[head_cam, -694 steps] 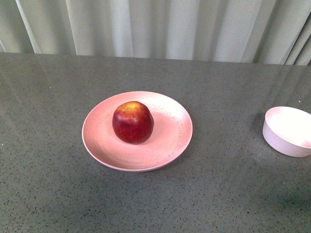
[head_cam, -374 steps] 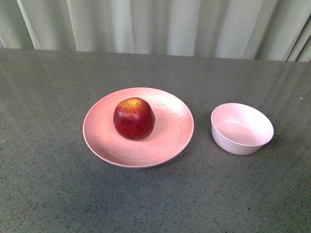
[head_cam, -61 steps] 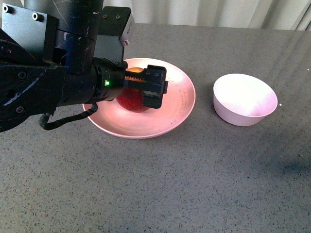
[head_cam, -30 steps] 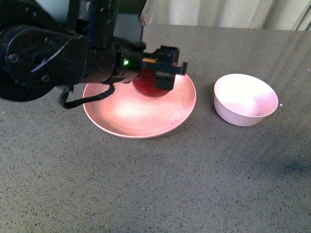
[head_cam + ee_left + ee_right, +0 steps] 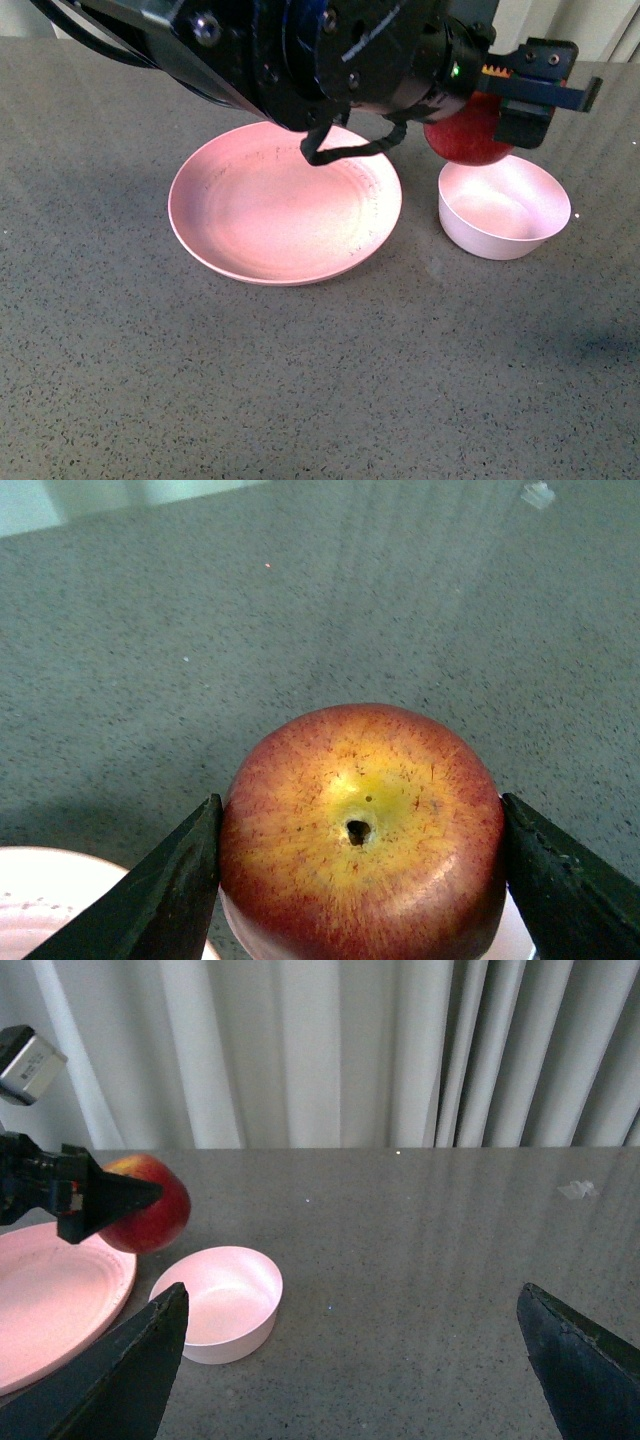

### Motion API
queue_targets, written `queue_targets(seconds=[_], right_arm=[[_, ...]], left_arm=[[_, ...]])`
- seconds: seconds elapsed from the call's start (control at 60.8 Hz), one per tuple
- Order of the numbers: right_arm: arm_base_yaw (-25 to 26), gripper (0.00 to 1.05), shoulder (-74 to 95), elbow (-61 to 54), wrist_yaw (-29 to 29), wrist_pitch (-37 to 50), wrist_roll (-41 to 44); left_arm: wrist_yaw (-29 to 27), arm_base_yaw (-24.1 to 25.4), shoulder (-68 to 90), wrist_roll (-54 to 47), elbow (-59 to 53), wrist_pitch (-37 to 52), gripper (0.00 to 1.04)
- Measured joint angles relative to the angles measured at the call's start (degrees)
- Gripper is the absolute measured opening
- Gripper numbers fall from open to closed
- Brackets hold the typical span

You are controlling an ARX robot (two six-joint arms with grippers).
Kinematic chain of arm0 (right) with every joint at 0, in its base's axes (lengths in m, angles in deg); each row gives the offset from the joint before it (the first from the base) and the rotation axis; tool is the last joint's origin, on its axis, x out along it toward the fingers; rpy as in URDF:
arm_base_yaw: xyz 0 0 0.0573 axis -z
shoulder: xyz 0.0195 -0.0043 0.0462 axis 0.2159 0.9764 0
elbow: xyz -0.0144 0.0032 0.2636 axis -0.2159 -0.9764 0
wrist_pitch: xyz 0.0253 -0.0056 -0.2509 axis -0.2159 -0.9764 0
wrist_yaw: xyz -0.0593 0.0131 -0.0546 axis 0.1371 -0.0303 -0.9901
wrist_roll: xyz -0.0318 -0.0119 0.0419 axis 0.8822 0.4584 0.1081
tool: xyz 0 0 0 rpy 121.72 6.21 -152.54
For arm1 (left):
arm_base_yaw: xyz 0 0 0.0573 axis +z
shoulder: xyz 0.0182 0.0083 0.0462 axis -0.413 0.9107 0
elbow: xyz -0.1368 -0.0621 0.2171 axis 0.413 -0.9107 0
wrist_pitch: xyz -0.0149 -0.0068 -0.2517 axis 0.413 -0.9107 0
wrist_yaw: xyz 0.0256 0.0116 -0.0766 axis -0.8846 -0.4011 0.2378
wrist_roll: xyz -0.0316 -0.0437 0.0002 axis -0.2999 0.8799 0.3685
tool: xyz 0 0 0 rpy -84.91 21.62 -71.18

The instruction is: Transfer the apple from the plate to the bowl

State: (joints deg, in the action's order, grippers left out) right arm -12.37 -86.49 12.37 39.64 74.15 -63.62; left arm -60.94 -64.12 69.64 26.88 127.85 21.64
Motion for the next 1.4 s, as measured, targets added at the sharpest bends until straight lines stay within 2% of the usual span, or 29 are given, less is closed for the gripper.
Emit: queue_targets(seconds=[0.346, 0.955, 1.119, 1.399], right_arm=[[0.00, 0.96, 0.00, 0.00, 0.00, 0.00, 0.02], [0.00, 0.96, 0.00, 0.00, 0.00, 0.00, 0.00], [0.00, 0.96, 0.00, 0.00, 0.00, 0.00, 0.02], [0.00, 0.96, 0.00, 0.00, 0.00, 0.00, 0.00]], left_arm=[[1.44, -2.82, 1.99, -0.02, 0.46, -0.39, 0.71], [3.04, -2.47, 4.66, -0.72, 5.53, -2.54, 0.71], [3.17, -2.47, 4.66, -0.72, 5.51, -2.49, 0.97], [2.60, -2.23, 4.57, -0.72, 5.20, -2.08, 0.96]])
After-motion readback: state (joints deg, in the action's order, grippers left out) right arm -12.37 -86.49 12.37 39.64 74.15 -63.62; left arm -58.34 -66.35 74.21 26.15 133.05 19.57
